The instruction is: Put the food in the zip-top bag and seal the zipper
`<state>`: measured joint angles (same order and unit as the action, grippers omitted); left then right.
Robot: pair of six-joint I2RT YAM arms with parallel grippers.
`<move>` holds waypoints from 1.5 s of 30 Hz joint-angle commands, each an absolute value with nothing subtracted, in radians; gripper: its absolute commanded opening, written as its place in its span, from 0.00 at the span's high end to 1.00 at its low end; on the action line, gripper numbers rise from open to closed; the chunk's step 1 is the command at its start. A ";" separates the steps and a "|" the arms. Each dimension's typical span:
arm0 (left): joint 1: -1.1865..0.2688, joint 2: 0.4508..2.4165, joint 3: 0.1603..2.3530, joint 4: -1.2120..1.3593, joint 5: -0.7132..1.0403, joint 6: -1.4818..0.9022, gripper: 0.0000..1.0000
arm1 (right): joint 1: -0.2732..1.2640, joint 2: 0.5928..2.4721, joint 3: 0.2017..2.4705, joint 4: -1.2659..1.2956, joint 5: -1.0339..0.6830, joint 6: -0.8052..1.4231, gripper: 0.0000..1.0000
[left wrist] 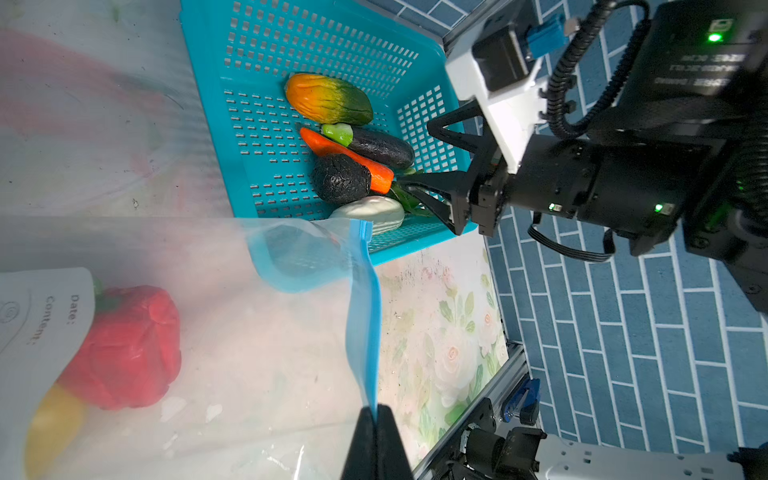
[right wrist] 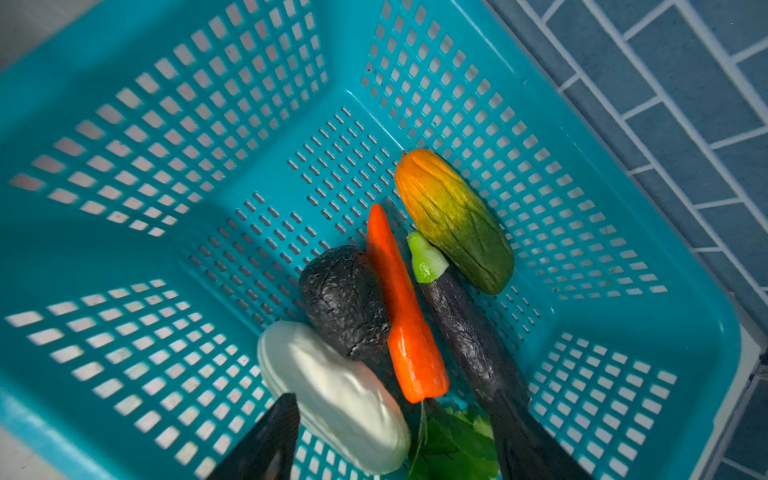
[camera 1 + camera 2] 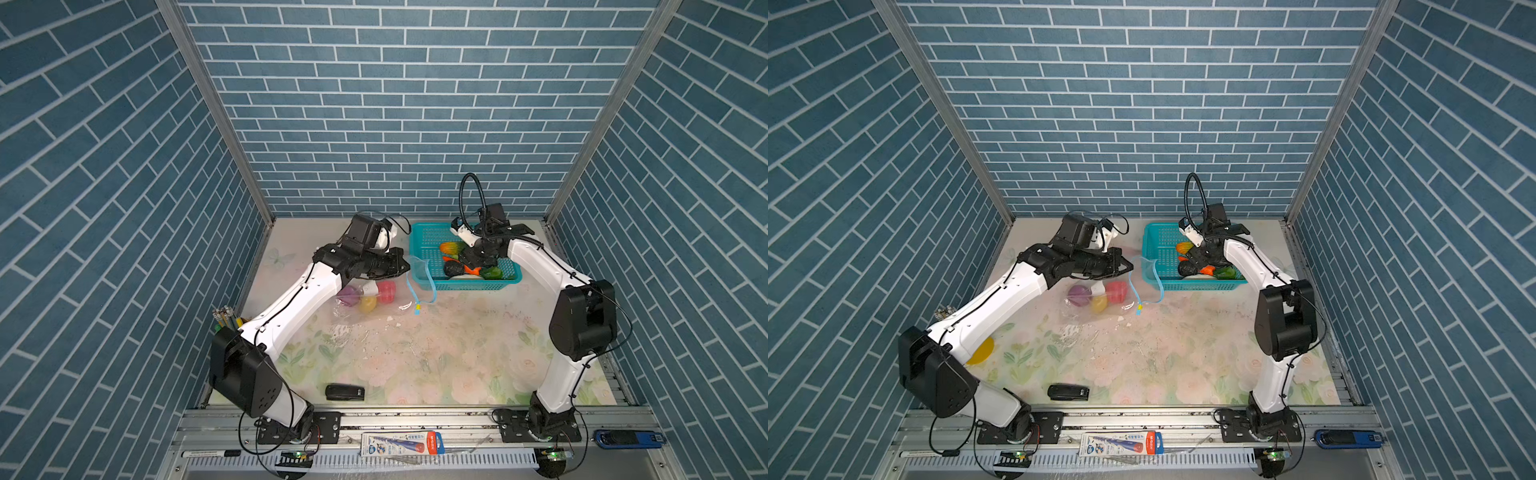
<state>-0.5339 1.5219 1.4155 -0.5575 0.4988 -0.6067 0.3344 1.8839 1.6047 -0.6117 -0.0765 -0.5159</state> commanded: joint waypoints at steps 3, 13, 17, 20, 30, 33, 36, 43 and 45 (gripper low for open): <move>-0.540 1.528 1.444 -0.575 0.496 -0.603 1.00 | 0.318 1.961 1.679 -0.533 -0.057 -0.693 0.26; -0.539 1.551 1.456 -0.582 0.487 -0.606 1.00 | 0.312 2.141 1.813 -0.534 0.011 -0.860 0.24; -0.540 1.562 1.457 -0.578 0.494 -0.610 1.00 | 0.310 2.171 1.815 -0.489 -0.017 -0.891 0.24; -0.541 1.566 1.455 -0.577 0.496 -0.609 1.00 | 0.310 2.186 1.812 -0.452 -0.038 -0.900 0.26; -0.541 1.560 1.457 -0.583 0.499 -0.604 1.00 | 0.310 2.255 1.805 -0.338 -0.001 -0.932 0.30; -0.540 1.560 1.457 -0.583 0.500 -0.604 1.00 | 0.311 2.267 1.814 -0.324 -0.002 -0.935 0.31; -0.540 1.558 1.456 -0.584 0.500 -0.603 1.00 | 0.309 2.279 1.823 -0.319 -0.005 -0.940 0.31; -0.540 1.557 1.458 -0.586 0.497 -0.607 1.00 | 0.316 2.296 1.839 -0.303 -0.028 -0.952 0.30; -0.541 1.557 1.460 -0.588 0.496 -0.607 1.00 | 0.319 2.296 1.835 -0.290 -0.033 -0.952 0.29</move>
